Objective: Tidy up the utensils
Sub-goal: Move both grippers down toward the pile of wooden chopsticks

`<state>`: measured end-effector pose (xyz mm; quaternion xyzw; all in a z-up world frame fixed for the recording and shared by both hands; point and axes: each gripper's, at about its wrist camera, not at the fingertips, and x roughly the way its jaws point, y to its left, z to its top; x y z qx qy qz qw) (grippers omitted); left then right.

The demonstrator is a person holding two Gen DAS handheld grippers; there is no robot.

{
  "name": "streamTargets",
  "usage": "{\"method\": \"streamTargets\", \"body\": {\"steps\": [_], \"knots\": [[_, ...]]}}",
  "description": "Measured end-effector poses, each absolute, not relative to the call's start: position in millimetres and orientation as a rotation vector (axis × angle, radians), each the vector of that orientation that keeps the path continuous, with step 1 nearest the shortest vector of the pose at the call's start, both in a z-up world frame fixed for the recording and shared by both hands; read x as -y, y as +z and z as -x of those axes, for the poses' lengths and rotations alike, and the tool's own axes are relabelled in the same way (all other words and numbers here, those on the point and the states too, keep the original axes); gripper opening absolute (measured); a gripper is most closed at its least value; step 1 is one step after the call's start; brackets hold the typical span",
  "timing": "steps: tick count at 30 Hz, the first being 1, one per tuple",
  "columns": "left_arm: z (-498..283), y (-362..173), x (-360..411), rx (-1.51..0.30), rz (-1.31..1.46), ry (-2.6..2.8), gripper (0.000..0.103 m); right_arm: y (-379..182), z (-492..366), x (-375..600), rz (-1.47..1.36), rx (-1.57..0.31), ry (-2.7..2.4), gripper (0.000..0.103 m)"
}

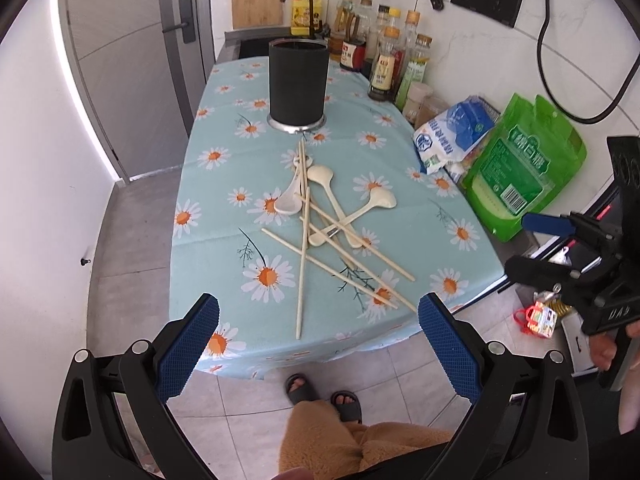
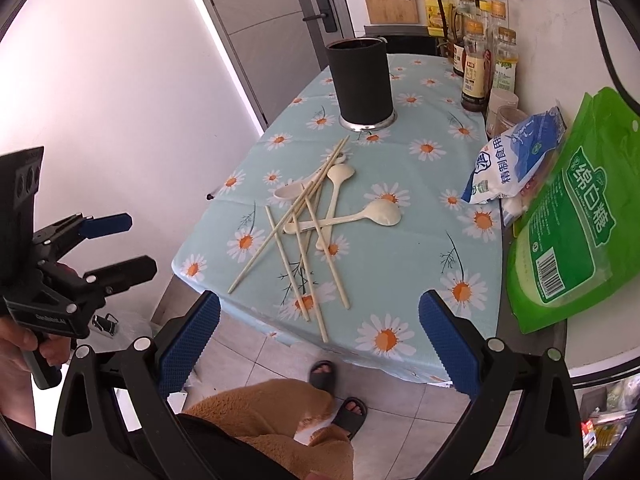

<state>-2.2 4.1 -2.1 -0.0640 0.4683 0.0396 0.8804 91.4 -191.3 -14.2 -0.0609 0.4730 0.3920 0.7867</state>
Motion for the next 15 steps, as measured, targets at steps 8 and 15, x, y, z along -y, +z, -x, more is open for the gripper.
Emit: {"method": "streamTargets", "body": {"steps": [8, 15], "knots": [[-28, -36, -37, -1.041, 0.187, 0.004, 0.096, -36, -128, 170, 0.179, -1.125, 0.817, 0.088], [-54, -71, -54, -1.108, 0.212, -0.08, 0.094, -66, -170, 138, 0.246, -1.197, 0.834, 0.075]]}}
